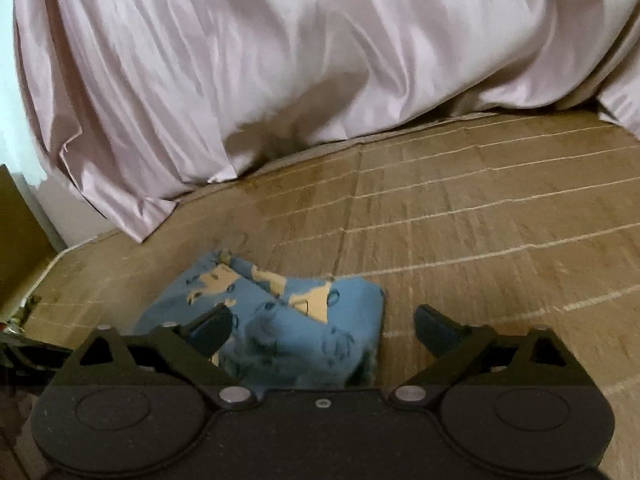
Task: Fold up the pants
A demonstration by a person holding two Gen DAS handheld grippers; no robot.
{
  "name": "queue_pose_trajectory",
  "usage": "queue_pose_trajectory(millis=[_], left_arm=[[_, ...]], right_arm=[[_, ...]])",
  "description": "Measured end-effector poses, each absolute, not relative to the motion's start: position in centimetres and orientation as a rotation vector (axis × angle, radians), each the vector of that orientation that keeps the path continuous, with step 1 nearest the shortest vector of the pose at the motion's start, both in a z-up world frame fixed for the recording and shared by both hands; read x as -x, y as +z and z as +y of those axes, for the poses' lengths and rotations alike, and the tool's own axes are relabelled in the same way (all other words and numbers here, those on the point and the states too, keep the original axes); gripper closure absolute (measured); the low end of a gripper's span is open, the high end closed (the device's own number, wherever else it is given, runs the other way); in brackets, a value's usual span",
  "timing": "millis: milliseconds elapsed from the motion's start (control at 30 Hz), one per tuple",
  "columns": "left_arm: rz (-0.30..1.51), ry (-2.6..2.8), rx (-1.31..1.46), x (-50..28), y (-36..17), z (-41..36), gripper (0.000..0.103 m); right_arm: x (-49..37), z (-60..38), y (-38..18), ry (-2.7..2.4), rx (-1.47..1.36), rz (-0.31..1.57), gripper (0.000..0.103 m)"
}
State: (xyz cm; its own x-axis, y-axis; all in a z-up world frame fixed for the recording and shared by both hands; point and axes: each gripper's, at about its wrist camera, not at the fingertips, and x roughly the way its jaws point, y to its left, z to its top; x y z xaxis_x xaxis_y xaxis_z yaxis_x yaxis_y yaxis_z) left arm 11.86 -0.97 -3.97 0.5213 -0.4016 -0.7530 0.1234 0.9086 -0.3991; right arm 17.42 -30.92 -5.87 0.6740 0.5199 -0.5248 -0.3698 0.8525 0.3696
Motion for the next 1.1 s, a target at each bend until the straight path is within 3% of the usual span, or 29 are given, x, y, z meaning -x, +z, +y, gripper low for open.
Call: queue_pose_trajectory(millis=[367, 533, 733, 933, 1100], left_arm=[[1.018, -0.353, 0.349, -12.6, -4.3, -1.2, 0.026], [1.031, -0.327, 0.338, -12.6, -4.3, -1.3, 0.049], [1.058, -0.287, 0.347, -12.7, -4.1, -1.5, 0.058], [1.065, -0.264, 0.288, -12.8, -3.7, -2.3, 0.074], [1.062, -0.247, 0.267, -12.7, -3.3, -2.6, 0.079]], right_arm=[[-17.4, -29.7, -7.2, 0.511, -0.159, 0.666, 0.05], [-17.2, -30.0, -7.6, 0.491, -0.224, 0.657, 0.062], [-17.5, -30.4, -7.6, 0.467, -0.277, 0.671, 0.061], [-16.3, -29.2, -7.0, 0.408, -0.199, 0.641, 0.082], [-14.6, -27.9, -5.1, 0.369, -0.088, 0.574, 0.085]])
